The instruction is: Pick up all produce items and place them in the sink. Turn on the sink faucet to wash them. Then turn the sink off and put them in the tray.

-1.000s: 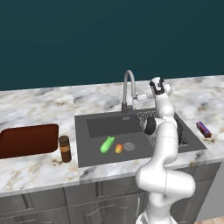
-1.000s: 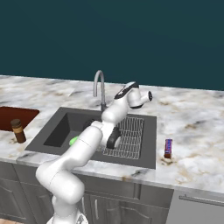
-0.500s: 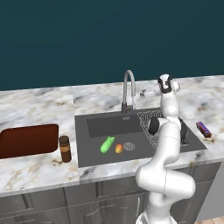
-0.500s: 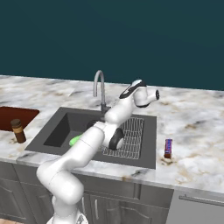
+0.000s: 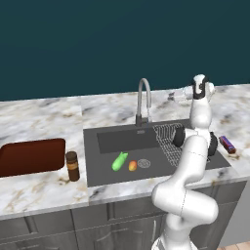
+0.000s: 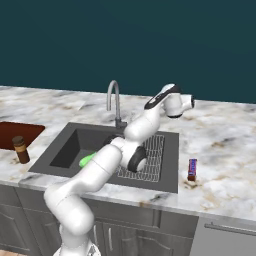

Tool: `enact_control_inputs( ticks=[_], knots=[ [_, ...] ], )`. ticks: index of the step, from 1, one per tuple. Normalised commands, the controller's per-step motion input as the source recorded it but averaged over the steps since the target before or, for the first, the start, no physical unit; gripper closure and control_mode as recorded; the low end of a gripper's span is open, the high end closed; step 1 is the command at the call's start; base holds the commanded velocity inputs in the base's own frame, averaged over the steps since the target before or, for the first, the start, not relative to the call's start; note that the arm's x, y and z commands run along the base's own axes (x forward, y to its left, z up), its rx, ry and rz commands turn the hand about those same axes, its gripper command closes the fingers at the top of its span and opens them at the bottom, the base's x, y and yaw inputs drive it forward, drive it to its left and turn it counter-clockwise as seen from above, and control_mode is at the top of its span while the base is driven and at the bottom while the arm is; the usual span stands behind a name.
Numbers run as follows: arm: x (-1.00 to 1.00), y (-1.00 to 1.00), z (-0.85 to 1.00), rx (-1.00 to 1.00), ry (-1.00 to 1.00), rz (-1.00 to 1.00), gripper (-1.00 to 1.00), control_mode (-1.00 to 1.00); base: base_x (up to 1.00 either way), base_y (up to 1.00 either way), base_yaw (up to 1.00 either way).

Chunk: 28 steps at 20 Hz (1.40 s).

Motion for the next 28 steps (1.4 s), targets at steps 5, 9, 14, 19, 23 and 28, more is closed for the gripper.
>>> enact_control_inputs(
  ticks=[5,9,14,19,23,28],
  knots=[
    [-0.76,0.12,0.3,0.0,-0.04,-0.18,-1.0,-1.0,0.0,0.0,0.0],
    [-0.67,0.45,0.1,-0.01,-0.04,-0.09,-1.0,-1.0,0.0,0.0,0.0],
    [-0.72,0.7,0.04,-0.02,0.02,-0.01,-1.0,-1.0,0.0,0.0,0.0],
    [-0.77,0.71,0.0,-0.01,0.01,0.0,-1.0,-1.0,0.0,0.0,0.0],
    [-0.86,0.5,0.05,-0.06,-0.02,-0.04,-1.0,-1.0,0.0,0.0,0.0],
    [-0.91,0.24,0.14,-0.11,-0.08,-0.1,-1.0,-1.0,0.0,0.0,0.0]
  ],
)
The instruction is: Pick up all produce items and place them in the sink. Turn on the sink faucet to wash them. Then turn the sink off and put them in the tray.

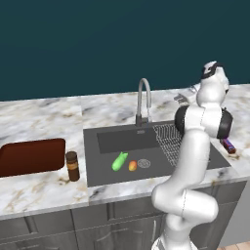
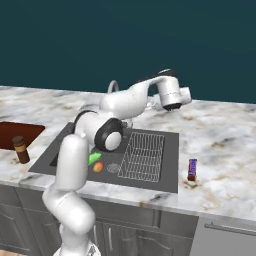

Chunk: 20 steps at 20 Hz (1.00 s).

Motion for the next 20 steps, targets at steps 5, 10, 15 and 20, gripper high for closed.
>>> enact_control_inputs(
  ticks=[5,10,15,20],
  knots=[
    [-0.82,0.24,0.25,-0.09,-0.04,-0.18,-1.0,-1.0,0.0,0.0,0.0],
    [-0.73,0.27,0.42,-0.05,-0.08,-0.19,-1.0,-1.0,0.0,0.0,0.0],
    [-0.63,0.28,0.44,-0.03,-0.03,-0.23,-1.0,-1.0,0.0,0.0,0.0],
    [-0.62,0.26,0.31,0.0,0.03,-0.23,-1.0,-1.0,0.0,0.0,0.0]
  ],
)
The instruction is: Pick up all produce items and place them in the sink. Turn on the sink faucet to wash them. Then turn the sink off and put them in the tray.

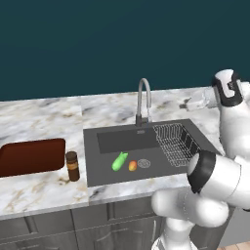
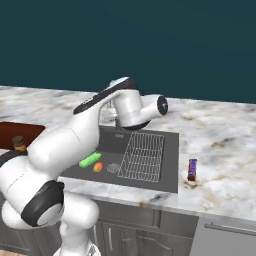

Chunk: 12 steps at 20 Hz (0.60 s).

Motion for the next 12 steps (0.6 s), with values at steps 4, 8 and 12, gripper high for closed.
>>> enact_control_inputs(
  ticks=[4,8,12],
  knots=[
    [-0.51,0.36,0.23,0.0,0.12,-0.25,-1.0,-1.0,0.0,0.0,0.0],
    [-0.39,0.49,0.18,0.0,0.17,-0.26,-1.0,-1.0,0.0,0.0,0.0],
    [-0.27,0.59,0.05,-0.02,0.17,-0.24,-1.0,-1.0,0.0,0.0,0.0]
  ],
)
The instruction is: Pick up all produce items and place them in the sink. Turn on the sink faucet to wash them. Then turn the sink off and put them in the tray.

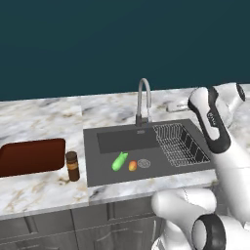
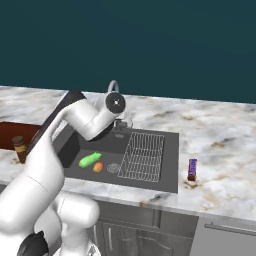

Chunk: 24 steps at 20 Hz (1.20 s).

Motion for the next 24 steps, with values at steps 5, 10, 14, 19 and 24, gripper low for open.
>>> enact_control_inputs(
  ticks=[5,10,14,19,24],
  knots=[
    [-0.06,0.65,-0.1,-0.08,0.13,-0.17,-1.0,-1.0,0.0,0.0,0.0],
    [-0.08,0.19,-0.23,-0.08,0.09,-0.01,-1.0,-1.0,0.0,0.0,0.0],
    [-0.04,0.18,-0.06,-0.05,0.11,-0.03,-1.0,-1.0,0.0,0.0,0.0],
    [0.0,0.27,0.0,-0.03,0.16,-0.17,-1.0,-1.0,0.0,0.0,0.0],
    [0.0,0.24,-0.03,-0.02,0.15,-0.23,-1.0,-1.0,0.0,0.0,0.0]
  ],
)
